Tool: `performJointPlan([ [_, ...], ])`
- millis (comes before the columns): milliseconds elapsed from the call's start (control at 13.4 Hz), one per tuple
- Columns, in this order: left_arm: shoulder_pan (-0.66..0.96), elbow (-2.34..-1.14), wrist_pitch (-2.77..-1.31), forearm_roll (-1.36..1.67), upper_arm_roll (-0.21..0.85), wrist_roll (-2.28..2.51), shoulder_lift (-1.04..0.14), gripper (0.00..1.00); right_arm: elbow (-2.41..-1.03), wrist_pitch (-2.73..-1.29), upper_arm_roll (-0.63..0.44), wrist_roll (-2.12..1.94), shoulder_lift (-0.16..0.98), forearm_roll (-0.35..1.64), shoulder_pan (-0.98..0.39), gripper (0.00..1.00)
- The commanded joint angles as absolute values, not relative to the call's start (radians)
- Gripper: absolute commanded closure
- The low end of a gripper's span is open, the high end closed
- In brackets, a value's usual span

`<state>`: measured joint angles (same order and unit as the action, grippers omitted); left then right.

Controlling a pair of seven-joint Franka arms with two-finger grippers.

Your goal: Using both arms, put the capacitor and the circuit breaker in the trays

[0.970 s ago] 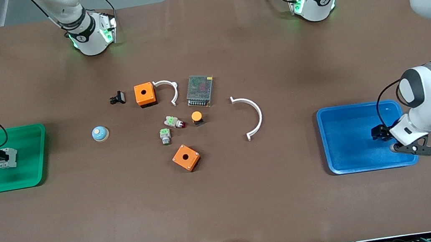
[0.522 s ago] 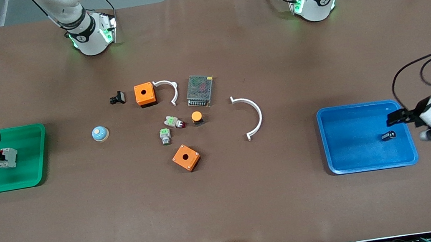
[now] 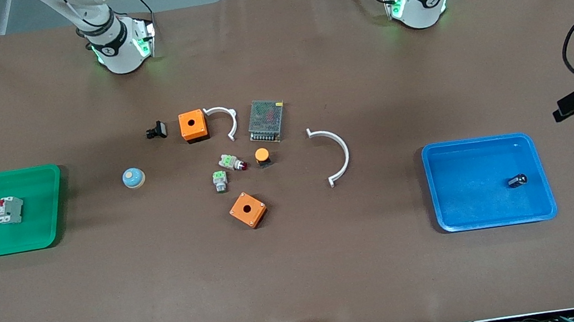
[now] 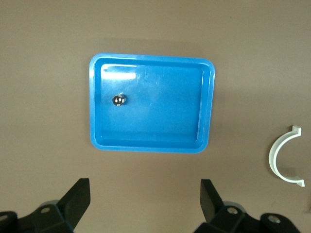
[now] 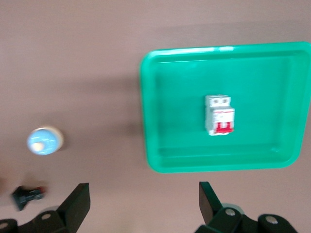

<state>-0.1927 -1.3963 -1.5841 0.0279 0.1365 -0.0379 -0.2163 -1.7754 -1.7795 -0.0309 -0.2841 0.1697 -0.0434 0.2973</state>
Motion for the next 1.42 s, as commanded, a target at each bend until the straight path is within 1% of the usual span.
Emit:
performJointPlan([
  [0,-0.190,-1.376,-1.551,0.025,0.140,-0.026,-0.175,0.00,-1.870,-1.787,-0.037,-0.195,0.083,-0.011,0.224,0.01],
  [149,-0.170,-1.382,-1.551,0.025,0.155,-0.022,-0.135,0.00,-1.908,-1.793,-0.038,-0.126,0.052,0.024,0.166,0.01],
  [224,-0.126,-1.397,-1.546,0.025,0.144,0.004,-0.117,0.00,-1.913,-1.792,-0.038,-0.095,0.040,0.026,0.140,0.01],
  [299,-0.092,-1.432,-1.522,0.026,0.115,0.032,-0.085,0.00,-1.914,-1.790,-0.038,-0.059,0.028,0.028,0.111,0.01],
  [373,-0.031,-1.483,-1.525,0.031,0.066,0.038,-0.043,0.00,-1.913,-1.786,-0.038,-0.032,0.008,0.026,0.088,0.01],
  [448,0.007,-1.509,-1.525,0.034,0.033,0.040,-0.026,0.00,-1.913,-1.783,-0.037,-0.031,-0.009,0.028,0.080,0.00],
  [522,0.014,-1.532,-1.523,0.041,0.016,0.040,-0.011,0.00,-1.911,-1.781,-0.037,-0.028,-0.034,0.029,0.063,0.00],
  [672,0.006,-1.569,-1.525,0.058,0.017,0.040,0.020,0.00,-1.902,-1.769,-0.037,-0.003,-0.073,0.034,0.025,0.00],
  [746,0.003,-1.586,-1.525,0.060,0.024,0.040,0.028,0.00,-1.870,-1.758,-0.037,-0.003,-0.075,0.034,0.018,0.00],
  [821,0.002,-1.592,-1.523,0.060,0.025,0.040,0.040,0.00,-1.806,-1.728,-0.037,-0.003,-0.069,0.034,0.014,0.00],
  [896,0.002,-1.591,-1.516,0.060,0.025,0.040,0.047,0.00,-1.708,-1.679,-0.038,-0.006,-0.058,0.034,0.014,0.00],
  [970,0.002,-1.591,-1.500,0.060,0.025,0.041,0.058,0.00,-1.650,-1.636,-0.038,-0.006,-0.045,0.032,0.014,0.00],
  [1194,0.003,-1.629,-1.483,0.049,0.025,0.041,0.083,0.00,-1.579,-1.611,-0.041,-0.014,-0.028,0.023,0.021,0.00],
  [1343,0.003,-1.625,-1.491,0.046,0.025,0.041,0.087,0.00,-1.543,-1.609,-0.046,-0.012,-0.028,0.034,0.029,0.00],
])
